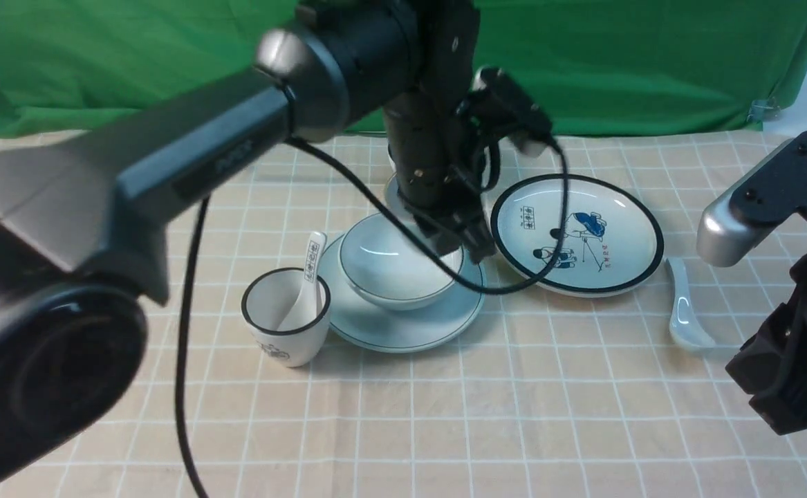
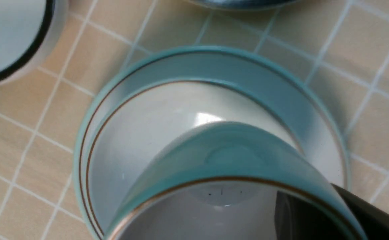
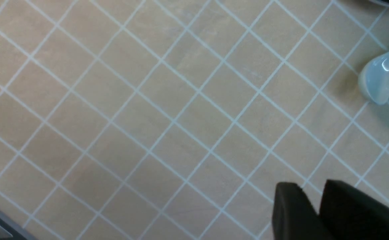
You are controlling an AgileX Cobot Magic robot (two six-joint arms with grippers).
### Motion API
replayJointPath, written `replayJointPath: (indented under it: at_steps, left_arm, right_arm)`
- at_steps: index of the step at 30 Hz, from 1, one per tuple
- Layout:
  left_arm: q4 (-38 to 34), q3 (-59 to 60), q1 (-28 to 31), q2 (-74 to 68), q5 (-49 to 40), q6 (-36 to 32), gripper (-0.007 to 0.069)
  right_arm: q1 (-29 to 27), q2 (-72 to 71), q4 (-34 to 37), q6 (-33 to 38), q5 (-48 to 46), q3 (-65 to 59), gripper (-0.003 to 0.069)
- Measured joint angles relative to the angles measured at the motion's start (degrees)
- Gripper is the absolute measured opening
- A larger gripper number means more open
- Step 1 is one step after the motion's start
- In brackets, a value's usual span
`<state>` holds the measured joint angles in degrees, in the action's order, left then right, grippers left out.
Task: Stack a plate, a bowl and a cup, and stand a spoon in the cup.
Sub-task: Use the left arm to put the blue teacup into the blue rice bowl in the middle, then use the right arm to grab a blue soup spoon
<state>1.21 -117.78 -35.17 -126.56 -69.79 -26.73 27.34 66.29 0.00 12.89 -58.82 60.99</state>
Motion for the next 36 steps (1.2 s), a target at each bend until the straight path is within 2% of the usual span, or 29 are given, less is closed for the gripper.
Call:
replayJointPath:
  at_steps: [5,13,17,24,26,29,30,32,33,36]
  left_arm:
    - [1.1,-0.1,1.7,-2.7,-0.2,-1.9,0.0043]
    - [-1.2,-0.1,2.2,-3.9,-0.2,-4.3,0.0055]
    - [-3.2,-0.2,2.2,-3.9,0.0,-7.2,0.0129]
    - [-3.3,-0.2,2.2,-3.9,0.4,-7.8,0.0349]
    - [-3.3,-0.2,2.2,-3.9,0.4,-7.8,0.0386]
    - [-3.3,-0.2,2.2,-3.5,0.3,-5.4,0.0426]
    - [-3.3,-0.2,2.2,-3.0,0.1,-4.3,0.0428]
    - [-3.3,-0.2,2.2,-0.2,0.1,2.1,0.0421]
    - [-3.3,-0.2,2.2,0.1,0.1,2.1,0.0421]
    - [-3.6,0.1,1.2,7.9,0.0,9.6,0.0318]
  right_arm:
    - [0.0,0.0,0.0,0.0,0.5,-0.1,0.0178]
    - [-0.1,0.0,0.0,0.0,1.0,-0.1,0.0185]
    - [-0.1,0.0,0.0,-0.1,1.0,-0.1,0.0204]
    - [-0.1,0.0,0.0,-0.9,1.0,-0.1,0.0254]
    - [-0.1,0.0,0.0,-1.1,1.0,-0.1,0.0256]
    - [-0.2,0.1,0.0,-2.7,3.3,-0.1,0.0256]
    - [-0.4,0.4,0.0,-3.0,4.1,-0.1,0.0256]
    - [-2.0,2.0,0.0,-5.1,6.6,-0.1,0.0258]
    - [-2.2,2.3,0.0,-5.3,6.9,-0.1,0.0258]
    - [-7.8,8.5,0.4,-9.1,10.6,-0.1,0.0277]
